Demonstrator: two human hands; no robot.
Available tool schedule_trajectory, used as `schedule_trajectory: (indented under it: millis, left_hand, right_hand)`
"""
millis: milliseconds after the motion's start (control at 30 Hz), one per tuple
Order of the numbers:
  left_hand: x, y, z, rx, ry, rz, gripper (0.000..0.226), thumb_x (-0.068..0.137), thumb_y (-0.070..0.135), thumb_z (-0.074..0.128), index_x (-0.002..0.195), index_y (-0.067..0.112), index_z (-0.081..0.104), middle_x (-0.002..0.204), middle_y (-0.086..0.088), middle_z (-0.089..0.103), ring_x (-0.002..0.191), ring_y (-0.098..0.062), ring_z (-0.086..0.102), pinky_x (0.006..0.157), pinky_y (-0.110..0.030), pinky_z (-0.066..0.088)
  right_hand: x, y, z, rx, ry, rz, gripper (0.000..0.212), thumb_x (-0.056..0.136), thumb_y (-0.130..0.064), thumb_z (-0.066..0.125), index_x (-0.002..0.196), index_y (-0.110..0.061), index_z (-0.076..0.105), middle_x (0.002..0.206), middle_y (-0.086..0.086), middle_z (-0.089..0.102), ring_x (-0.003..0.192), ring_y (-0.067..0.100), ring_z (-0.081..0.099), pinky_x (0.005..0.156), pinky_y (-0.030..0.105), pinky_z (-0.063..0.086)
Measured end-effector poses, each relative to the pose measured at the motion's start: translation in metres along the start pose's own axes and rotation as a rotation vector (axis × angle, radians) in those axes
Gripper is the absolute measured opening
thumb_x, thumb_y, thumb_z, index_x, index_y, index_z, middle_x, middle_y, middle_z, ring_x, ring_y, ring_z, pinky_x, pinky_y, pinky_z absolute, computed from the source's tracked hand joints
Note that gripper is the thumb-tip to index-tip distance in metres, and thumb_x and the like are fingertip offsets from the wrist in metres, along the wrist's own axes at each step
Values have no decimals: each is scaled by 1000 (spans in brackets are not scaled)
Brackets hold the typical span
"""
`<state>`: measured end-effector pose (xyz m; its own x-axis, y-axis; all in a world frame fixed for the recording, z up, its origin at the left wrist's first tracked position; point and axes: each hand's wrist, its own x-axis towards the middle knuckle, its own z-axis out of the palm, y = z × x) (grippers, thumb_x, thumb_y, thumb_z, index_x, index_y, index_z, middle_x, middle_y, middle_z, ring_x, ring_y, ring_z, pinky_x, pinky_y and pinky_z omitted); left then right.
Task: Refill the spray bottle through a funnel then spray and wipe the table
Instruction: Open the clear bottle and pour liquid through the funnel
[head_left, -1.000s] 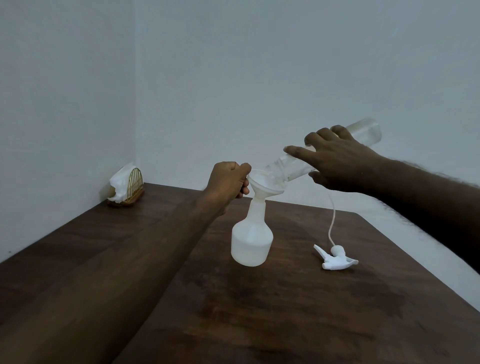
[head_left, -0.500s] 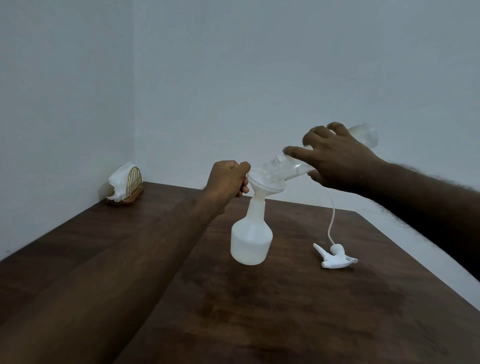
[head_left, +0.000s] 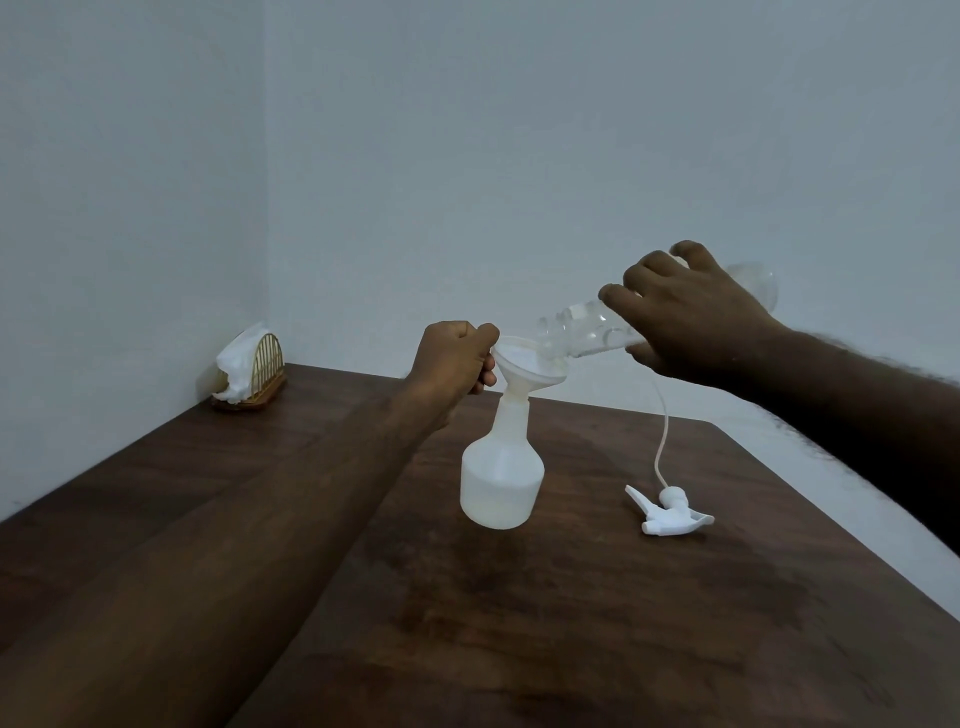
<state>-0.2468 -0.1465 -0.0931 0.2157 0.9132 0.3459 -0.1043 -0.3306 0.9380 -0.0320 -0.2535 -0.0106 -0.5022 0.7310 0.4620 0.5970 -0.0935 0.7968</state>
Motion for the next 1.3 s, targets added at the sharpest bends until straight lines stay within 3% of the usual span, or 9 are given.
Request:
schedule_trajectory:
  millis: [567,1300]
  left_hand:
    - [-1,0,0,8,-5,-5,15,87,16,53,75,7,54,59,-6,54,42,-11,51,52,-27,43]
    - [-5,3,-2,20,-6,3,14,88,14,52,77,6,54,60,-8,53,41,-11,50,51,-27,42]
  right_hand:
    - [-6,-2,1,-15,83,-21,51,71,-15,77,119,-11,60,96,11,67,103,34,58,99,56,34]
    - [-3,-6,-1,-96,115,-12,42,79,-4,63,119,-12,56,97,12,64,94,34,57,102,57,27]
